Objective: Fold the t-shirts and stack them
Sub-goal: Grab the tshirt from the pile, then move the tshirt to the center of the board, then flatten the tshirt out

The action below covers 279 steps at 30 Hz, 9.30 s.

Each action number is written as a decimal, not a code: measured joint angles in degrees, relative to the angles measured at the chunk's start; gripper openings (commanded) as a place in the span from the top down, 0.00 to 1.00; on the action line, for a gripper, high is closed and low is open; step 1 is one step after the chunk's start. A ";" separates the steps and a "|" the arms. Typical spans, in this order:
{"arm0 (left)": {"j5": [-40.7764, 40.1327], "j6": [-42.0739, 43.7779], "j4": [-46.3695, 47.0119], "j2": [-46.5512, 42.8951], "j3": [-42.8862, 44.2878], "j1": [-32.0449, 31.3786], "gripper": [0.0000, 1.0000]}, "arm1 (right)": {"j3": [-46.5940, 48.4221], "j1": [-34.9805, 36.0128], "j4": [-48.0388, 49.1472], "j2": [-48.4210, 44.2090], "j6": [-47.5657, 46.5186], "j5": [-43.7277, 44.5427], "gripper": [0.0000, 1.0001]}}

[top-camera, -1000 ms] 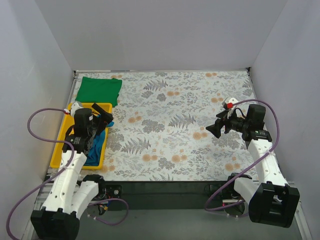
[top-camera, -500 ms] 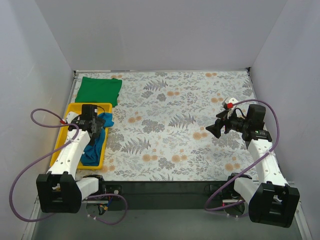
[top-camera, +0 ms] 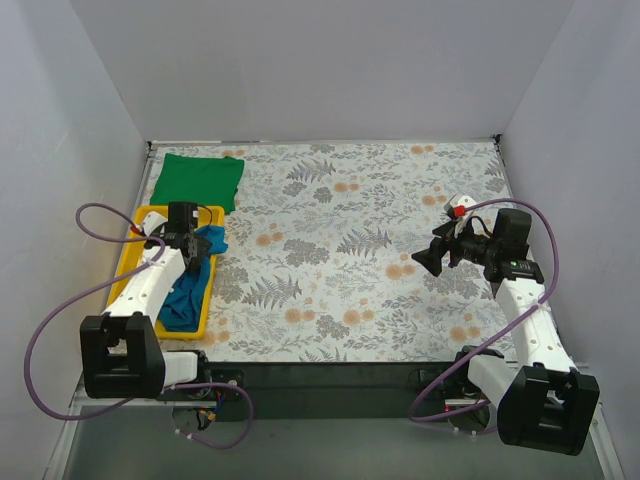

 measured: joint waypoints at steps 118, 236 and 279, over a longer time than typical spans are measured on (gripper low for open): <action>-7.34 48.26 25.05 -20.20 -11.30 -47.43 0.11 | 35.01 45.09 -23.43 39.95 -12.70 34.32 0.85; 62.49 21.97 40.11 39.45 29.81 -24.70 1.00 | 22.86 13.22 -29.68 2.10 -24.02 26.03 0.99; 35.12 39.71 43.21 8.63 58.93 -25.22 1.00 | 70.73 13.33 -20.46 11.28 -21.88 27.50 0.99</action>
